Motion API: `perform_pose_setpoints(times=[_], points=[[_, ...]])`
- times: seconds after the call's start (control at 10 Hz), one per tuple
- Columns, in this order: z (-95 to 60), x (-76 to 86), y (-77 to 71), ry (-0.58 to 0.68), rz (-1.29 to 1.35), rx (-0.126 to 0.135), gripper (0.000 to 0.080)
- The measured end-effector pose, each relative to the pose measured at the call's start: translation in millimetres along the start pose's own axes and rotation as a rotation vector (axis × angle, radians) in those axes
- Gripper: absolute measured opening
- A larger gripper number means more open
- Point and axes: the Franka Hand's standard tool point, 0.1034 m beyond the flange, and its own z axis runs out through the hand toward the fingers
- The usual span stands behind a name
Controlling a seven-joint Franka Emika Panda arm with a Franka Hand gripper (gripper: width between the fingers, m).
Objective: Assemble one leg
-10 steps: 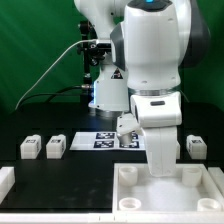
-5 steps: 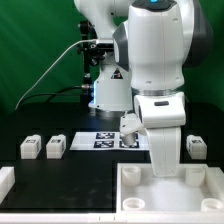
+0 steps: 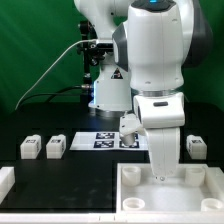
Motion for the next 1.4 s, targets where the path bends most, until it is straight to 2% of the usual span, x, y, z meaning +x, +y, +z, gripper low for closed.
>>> perform_pose_setpoints(times=[0.1,0.2,0.3,0.9,1.0,1.2,1.3,1.4], points=[[0.0,-0.2,0.0,0.000,0.000,0.000,0.0574],[0.0,-0.5,0.1,0.000,0.001,0.000,0.0634],[0.0,-0.8,0.1,0.000,0.002,0.000,0.0645],[-0.2,-2.3,0.4,0.000,0.007,0.000,0.0648],[-5.1,-3.1,-0.5,0.000,0.097,0.001,0.0648],[-16.6,10.6,-14.5,0.009,0.270,-0.013,0.0648],[-24.0,25.0,-22.8,0.021,0.421,-0.032,0.0648],[-31.0,43.9,-29.7,0.030,0.601,-0.040,0.0648]])
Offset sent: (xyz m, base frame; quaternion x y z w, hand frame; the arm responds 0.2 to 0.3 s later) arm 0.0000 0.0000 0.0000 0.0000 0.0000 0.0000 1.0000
